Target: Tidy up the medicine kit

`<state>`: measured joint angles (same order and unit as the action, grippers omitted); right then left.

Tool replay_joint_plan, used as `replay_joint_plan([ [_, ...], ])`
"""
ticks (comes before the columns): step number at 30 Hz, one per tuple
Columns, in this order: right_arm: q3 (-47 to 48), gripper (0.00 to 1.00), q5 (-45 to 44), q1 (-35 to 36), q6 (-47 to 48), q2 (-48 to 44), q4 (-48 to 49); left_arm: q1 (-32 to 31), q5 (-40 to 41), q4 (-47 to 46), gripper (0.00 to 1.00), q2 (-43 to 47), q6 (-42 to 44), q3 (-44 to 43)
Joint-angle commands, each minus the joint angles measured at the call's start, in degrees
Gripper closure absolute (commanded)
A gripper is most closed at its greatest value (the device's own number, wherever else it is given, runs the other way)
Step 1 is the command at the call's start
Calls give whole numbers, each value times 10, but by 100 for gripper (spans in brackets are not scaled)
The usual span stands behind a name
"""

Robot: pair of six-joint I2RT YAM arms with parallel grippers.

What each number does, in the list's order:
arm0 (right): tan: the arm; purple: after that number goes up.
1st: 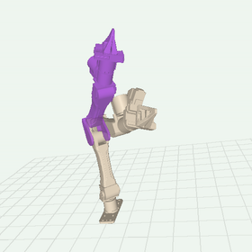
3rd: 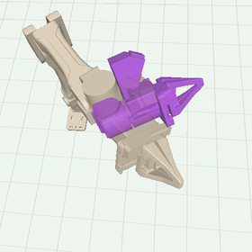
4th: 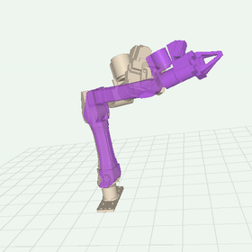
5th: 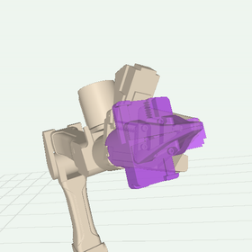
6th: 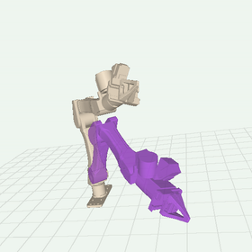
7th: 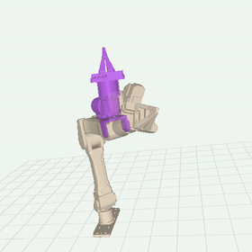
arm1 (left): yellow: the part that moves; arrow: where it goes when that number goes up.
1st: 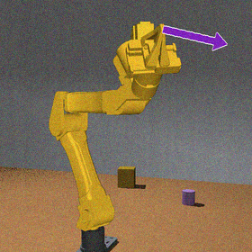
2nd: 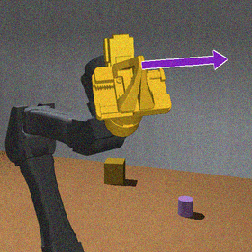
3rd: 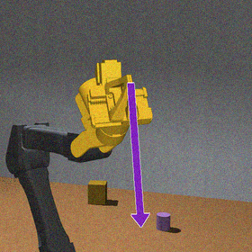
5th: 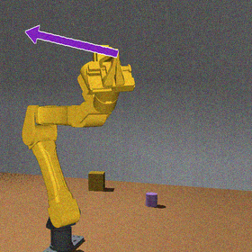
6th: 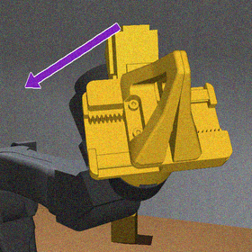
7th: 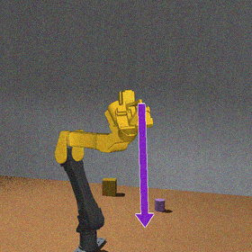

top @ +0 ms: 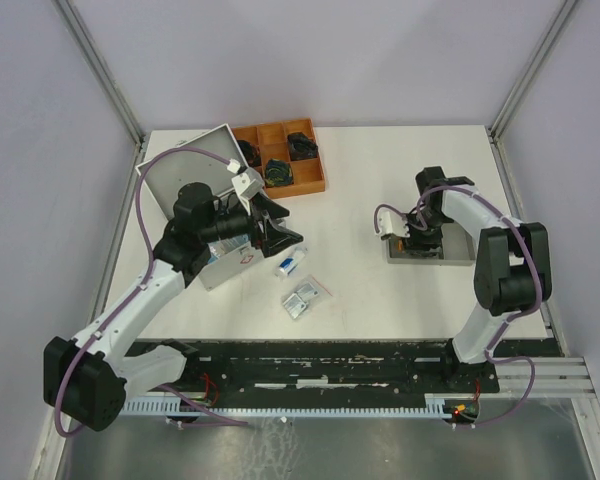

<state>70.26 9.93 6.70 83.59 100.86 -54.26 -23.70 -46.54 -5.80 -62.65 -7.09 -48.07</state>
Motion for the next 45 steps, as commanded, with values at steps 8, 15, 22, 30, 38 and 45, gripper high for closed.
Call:
replay_joint_plan([
  [8, 54, 35, 112, -1, -83, -75, -46, 3, 65, 52, 8, 19, 109, -29],
  [15, 38, 28, 197, -1, -309, -156, 36, 1, 122, 151, 8, 23, 248, -14],
  [22, -13, 27, 100, -1, -519, -170, 110, -9, 139, 165, 8, 42, 286, 10],
  [30, -55, 28, 110, 25, -700, -139, 174, -13, 142, 169, 8, 43, 287, 10],
  [38, -34, 29, 92, 56, -755, -69, 190, -13, 153, 169, 8, 55, 287, 14],
  [45, -18, 30, 72, 66, -769, -33, 180, -13, 142, 175, 8, 55, 284, 8],
])
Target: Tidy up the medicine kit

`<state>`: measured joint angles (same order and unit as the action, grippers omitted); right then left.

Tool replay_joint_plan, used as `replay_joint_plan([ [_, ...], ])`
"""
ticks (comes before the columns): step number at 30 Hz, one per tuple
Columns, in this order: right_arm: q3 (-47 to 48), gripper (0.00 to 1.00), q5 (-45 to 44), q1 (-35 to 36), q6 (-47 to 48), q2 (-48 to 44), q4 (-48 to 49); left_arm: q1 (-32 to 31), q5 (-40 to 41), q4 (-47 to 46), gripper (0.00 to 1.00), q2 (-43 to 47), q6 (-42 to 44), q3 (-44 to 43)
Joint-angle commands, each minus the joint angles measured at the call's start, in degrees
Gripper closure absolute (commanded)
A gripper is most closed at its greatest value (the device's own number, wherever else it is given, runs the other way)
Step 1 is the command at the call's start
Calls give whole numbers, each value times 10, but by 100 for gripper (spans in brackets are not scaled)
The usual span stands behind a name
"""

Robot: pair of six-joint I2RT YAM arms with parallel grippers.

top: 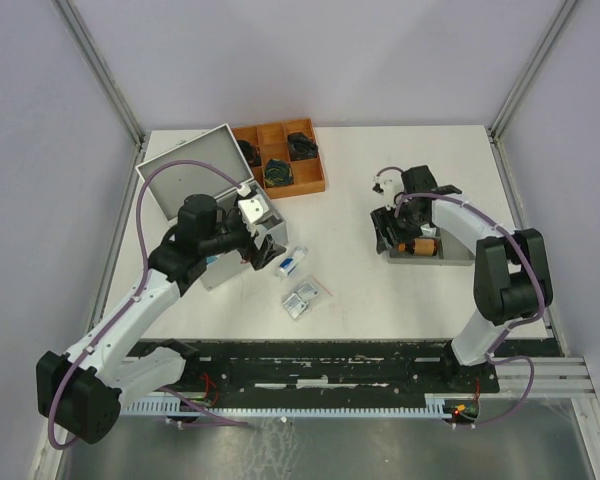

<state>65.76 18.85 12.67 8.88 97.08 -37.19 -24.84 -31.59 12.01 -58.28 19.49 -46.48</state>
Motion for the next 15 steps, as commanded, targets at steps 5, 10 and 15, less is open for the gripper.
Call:
replay_joint_plan([
  [5, 18, 30, -15, 31, -18, 24, 10, -1, -7, -2, 8, 9, 20, -10],
  [10, 19, 30, -5, 60, -20, 36, 8, -2, 6, 5, 8, 9, 45, -1],
  [15, 19, 30, 30, 94, -44, 25, 18, -2, 24, 22, 8, 7, 77, 10],
])
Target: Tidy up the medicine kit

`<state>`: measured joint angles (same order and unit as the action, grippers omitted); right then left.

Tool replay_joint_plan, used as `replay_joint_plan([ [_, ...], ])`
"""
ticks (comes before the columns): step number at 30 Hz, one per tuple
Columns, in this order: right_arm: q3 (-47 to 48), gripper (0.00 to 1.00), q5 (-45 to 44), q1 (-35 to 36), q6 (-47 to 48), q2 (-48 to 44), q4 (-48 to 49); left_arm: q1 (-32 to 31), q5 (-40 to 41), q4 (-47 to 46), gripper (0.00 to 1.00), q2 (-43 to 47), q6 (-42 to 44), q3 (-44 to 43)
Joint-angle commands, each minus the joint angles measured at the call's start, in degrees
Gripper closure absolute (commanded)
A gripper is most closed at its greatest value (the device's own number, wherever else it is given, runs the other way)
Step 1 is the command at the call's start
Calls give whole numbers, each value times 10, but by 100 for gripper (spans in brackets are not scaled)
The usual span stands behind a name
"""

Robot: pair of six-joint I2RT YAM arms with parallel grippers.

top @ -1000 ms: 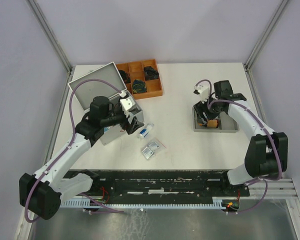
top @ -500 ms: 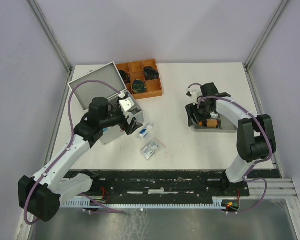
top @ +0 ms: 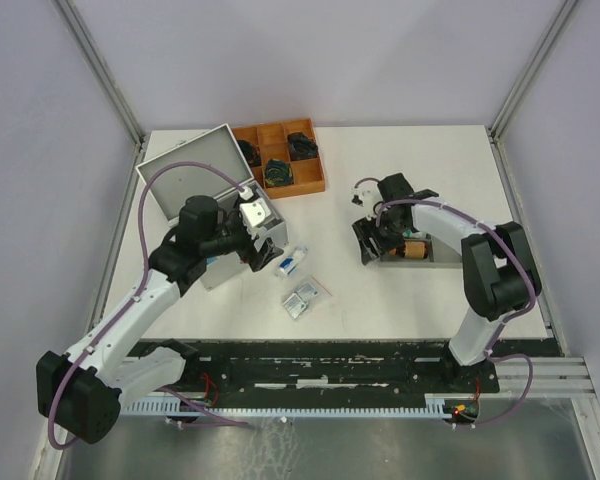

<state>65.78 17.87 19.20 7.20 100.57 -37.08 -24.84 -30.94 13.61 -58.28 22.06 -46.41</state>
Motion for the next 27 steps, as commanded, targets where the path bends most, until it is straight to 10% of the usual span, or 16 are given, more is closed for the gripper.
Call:
replay_joint_plan([
  [1, 17, 30, 49, 36, -37, -16, 24, -2, 23, 9, 8, 7, 56, 12],
  [27, 34, 27, 77, 79, 8, -184, 22, -87, 36, 29, 15, -61, 178, 65],
])
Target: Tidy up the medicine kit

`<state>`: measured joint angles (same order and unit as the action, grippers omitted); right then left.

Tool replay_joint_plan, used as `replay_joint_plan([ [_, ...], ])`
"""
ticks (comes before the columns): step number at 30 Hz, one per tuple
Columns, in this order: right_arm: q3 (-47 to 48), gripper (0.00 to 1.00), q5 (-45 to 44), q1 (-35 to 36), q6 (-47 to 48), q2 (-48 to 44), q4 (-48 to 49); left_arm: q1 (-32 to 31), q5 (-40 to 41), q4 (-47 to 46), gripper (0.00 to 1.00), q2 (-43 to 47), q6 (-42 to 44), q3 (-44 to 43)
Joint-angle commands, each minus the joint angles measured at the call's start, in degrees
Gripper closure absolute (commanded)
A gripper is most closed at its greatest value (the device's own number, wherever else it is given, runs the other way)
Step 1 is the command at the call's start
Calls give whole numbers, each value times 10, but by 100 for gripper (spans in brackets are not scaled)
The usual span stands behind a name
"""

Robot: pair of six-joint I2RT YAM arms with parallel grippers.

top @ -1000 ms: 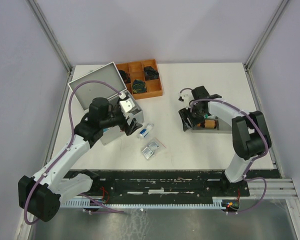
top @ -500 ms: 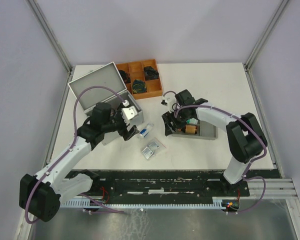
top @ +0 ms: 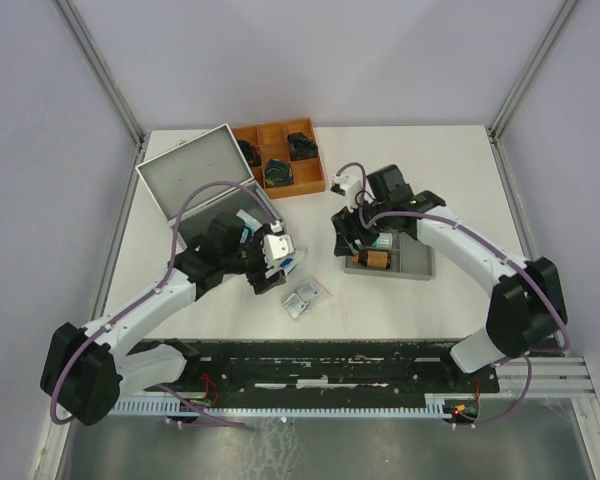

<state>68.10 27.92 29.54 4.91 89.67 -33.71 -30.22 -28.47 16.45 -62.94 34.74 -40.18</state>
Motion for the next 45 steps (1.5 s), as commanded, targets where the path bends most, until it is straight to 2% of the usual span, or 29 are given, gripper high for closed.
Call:
replay_joint_plan([
  [1, 6, 26, -25, -36, 30, -87, -13, -43, 18, 0, 15, -21, 56, 3],
  [3, -4, 26, -25, -62, 22, -108, -13, -63, 35, -1, 15, -38, 60, 0],
  [5, -15, 26, -23, -88, 8, -125, -7, -82, 92, -14, 16, -62, 41, -8],
  [10, -42, 26, -32, -129, 2, -146, 10, -91, 191, -34, 18, -142, -50, -60],
  [18, -48, 27, -22, -146, 5, -141, 12, -94, 221, -26, 19, -228, -150, -117],
  [25, -50, 27, -9, -148, 7, -135, 9, -104, 235, 4, 21, -294, -174, -152],
  [33, -49, 27, -6, -149, 11, -137, 5, -127, 244, 10, 38, -330, -174, -154],
  [39, -51, 27, -9, -151, 9, -141, 6, -130, 247, 10, 59, -322, -173, -152],
  [45, -60, 26, -16, -154, -1, -149, 21, -130, 233, 4, 65, -286, -172, -150],
])
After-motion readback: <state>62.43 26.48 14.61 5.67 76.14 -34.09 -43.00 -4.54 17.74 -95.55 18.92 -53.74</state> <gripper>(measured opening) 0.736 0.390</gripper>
